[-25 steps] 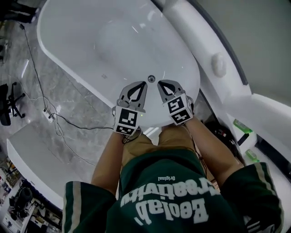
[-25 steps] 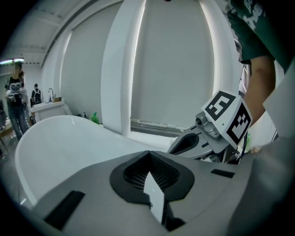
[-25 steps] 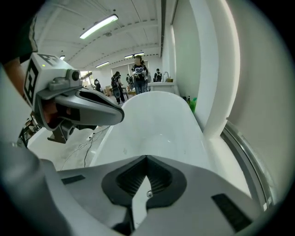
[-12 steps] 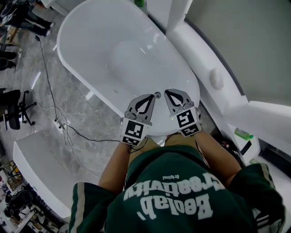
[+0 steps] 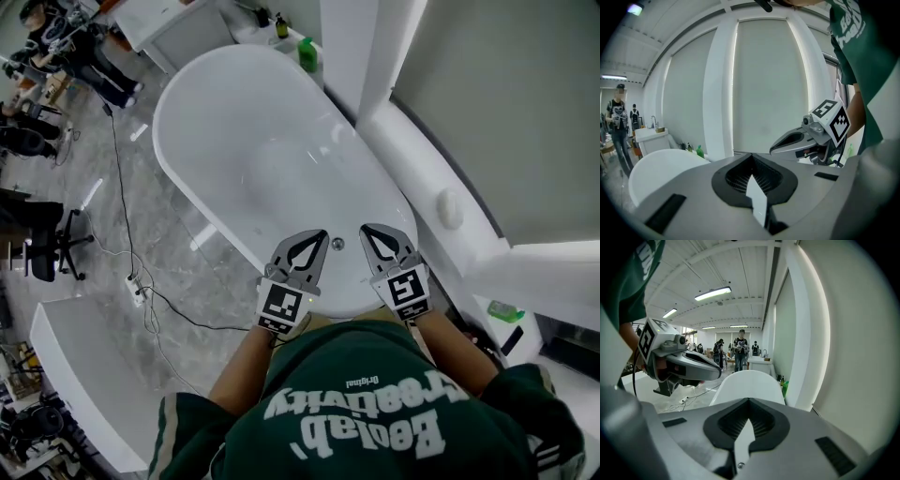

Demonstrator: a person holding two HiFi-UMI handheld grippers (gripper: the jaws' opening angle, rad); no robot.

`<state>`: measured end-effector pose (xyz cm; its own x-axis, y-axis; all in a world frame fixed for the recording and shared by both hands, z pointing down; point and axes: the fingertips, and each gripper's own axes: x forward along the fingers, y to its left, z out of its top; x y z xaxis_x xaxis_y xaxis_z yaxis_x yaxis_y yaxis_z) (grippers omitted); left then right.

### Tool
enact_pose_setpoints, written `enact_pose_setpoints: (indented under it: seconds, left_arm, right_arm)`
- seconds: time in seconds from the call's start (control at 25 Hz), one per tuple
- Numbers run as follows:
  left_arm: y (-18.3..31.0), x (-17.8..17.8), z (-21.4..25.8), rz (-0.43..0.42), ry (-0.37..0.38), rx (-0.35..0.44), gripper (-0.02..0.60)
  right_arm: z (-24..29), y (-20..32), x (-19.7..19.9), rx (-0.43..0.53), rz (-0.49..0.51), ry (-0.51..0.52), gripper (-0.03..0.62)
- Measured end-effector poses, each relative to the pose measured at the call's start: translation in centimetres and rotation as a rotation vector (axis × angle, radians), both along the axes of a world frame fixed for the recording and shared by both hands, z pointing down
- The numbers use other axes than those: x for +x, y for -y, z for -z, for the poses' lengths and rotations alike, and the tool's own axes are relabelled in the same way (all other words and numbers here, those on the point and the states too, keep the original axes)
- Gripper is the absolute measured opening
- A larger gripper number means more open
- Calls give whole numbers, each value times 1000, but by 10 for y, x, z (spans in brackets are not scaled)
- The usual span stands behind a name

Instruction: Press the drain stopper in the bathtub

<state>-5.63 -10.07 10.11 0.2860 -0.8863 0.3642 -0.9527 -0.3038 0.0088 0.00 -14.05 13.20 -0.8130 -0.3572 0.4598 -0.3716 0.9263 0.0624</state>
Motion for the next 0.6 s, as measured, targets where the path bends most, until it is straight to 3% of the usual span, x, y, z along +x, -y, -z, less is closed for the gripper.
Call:
enact_pose_setpoints:
  seconds: [0.24, 0.6]
  left_arm:
    - [1, -5, 22, -17, 0, 35, 8]
    - [-6, -12, 55, 2, 6, 121, 7]
  right_arm:
    - [51, -15, -4, -14, 16, 184, 9]
    - [94, -29, -21, 87, 53, 279, 9]
